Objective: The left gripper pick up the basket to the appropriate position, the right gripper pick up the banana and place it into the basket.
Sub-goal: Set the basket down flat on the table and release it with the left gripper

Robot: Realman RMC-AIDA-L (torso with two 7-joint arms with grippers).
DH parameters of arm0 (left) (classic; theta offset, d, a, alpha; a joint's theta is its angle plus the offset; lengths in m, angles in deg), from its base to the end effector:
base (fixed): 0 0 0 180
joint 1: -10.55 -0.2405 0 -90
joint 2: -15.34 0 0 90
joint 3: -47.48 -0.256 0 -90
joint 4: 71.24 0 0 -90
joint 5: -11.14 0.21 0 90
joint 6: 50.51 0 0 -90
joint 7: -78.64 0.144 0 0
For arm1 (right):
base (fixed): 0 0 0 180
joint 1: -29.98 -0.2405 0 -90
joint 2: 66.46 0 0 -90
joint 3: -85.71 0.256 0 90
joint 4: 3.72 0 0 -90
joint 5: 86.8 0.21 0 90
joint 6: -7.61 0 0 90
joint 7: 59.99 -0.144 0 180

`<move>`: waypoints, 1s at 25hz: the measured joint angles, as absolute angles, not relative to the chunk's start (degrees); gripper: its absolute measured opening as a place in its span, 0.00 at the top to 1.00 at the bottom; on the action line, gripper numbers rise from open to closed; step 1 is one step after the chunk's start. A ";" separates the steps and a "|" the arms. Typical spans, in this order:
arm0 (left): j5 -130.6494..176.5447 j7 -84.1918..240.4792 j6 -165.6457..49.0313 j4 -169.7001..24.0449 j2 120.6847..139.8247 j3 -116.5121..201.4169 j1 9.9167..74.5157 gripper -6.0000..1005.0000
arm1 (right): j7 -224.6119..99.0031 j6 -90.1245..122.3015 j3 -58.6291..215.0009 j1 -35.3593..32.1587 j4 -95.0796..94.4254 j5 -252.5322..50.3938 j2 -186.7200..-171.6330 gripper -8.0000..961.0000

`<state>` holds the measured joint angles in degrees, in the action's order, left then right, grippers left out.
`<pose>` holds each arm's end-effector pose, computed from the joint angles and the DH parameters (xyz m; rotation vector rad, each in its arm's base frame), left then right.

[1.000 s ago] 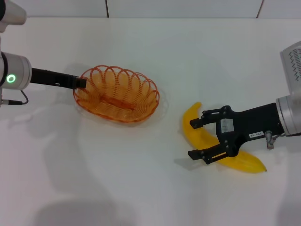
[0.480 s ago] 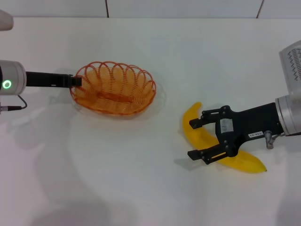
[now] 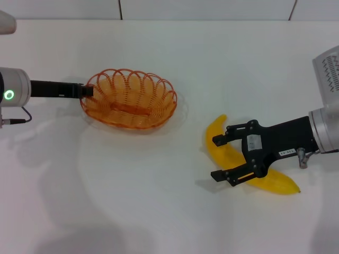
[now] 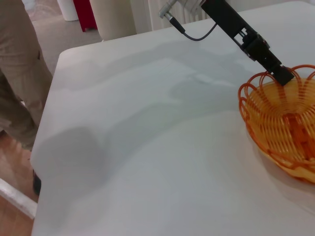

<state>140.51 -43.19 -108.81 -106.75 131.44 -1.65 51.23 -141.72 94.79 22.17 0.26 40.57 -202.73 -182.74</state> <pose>-0.2710 0.4170 0.0017 -2.2877 -1.2520 -0.2311 0.2524 0.3203 -0.0223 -3.0491 0.3676 0.2712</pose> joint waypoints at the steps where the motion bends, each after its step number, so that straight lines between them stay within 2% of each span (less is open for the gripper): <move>1: 140.51 -43.18 -108.80 -106.75 131.44 -1.65 51.23 0.93 | -141.72 94.79 22.17 0.26 40.58 -202.73 -182.74 0.09; 19: 139.83 -42.97 -108.78 -106.75 131.61 -1.64 51.29 0.93 | -141.71 94.79 22.14 -0.16 40.40 -202.73 -182.74 0.09; 24: 139.80 -42.90 -108.78 -106.75 131.62 -1.64 51.21 0.92 | -141.81 94.79 22.00 -0.17 40.39 -202.73 -182.74 0.09; 25: 139.80 -42.89 -108.78 -106.75 131.62 -1.64 51.20 0.89 | -141.81 94.79 22.00 -0.17 40.40 -202.73 -182.74 0.09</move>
